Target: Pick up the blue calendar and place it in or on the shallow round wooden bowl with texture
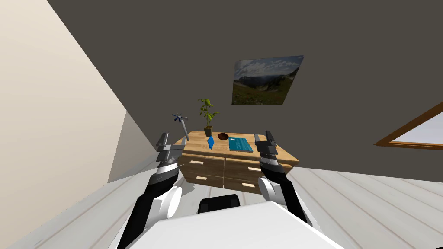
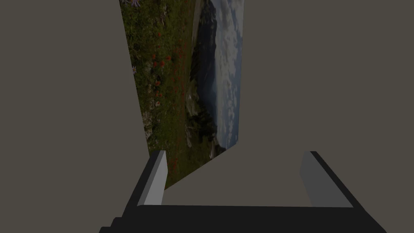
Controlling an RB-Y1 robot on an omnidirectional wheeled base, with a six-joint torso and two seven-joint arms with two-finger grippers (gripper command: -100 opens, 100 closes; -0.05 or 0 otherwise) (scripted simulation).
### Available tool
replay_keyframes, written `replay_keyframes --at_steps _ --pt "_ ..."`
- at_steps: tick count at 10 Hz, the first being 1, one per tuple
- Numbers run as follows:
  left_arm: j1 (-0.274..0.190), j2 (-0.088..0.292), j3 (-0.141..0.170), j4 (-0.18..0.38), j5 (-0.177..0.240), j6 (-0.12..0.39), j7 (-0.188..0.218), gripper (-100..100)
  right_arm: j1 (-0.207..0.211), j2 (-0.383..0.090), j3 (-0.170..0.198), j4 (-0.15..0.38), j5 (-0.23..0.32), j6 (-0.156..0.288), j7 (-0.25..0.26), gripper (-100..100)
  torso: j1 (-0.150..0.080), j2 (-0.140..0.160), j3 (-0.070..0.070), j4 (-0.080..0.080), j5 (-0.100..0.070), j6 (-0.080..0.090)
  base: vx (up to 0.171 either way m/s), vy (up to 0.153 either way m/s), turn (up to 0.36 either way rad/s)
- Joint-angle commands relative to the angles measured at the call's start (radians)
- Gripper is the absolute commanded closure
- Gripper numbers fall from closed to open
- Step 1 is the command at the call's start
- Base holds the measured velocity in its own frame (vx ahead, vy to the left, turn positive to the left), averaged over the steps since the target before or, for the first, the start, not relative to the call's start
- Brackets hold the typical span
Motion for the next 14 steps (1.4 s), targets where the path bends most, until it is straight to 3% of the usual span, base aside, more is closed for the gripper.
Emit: replay_keyframes --at_steps 1,7,14 --pt "0.005 0.030 0.000 0.006 -0.005 0.002 -0.009 -100 0.000 0.000 0.000 0.000 0.000 0.000 0.000 0 0.000 0.000 0.000 0.000 0.000 0.000 -0.014 -0.001 0.009" --pt "0.044 0.164 0.000 0.071 -0.056 0.020 -0.095 -100 0.000 0.000 0.000 0.000 0.000 0.000 0.000 0 -0.001 0.005 0.003 0.001 0.000 0.000 -0.060 -0.018 0.015" --pt "0.089 0.270 0.006 0.208 -0.159 0.062 -0.247 -100 0.000 0.000 0.000 0.000 0.000 0.000 0.000 0 -0.003 0.005 0.003 0.001 -0.001 0.000 -0.075 -0.039 0.005"
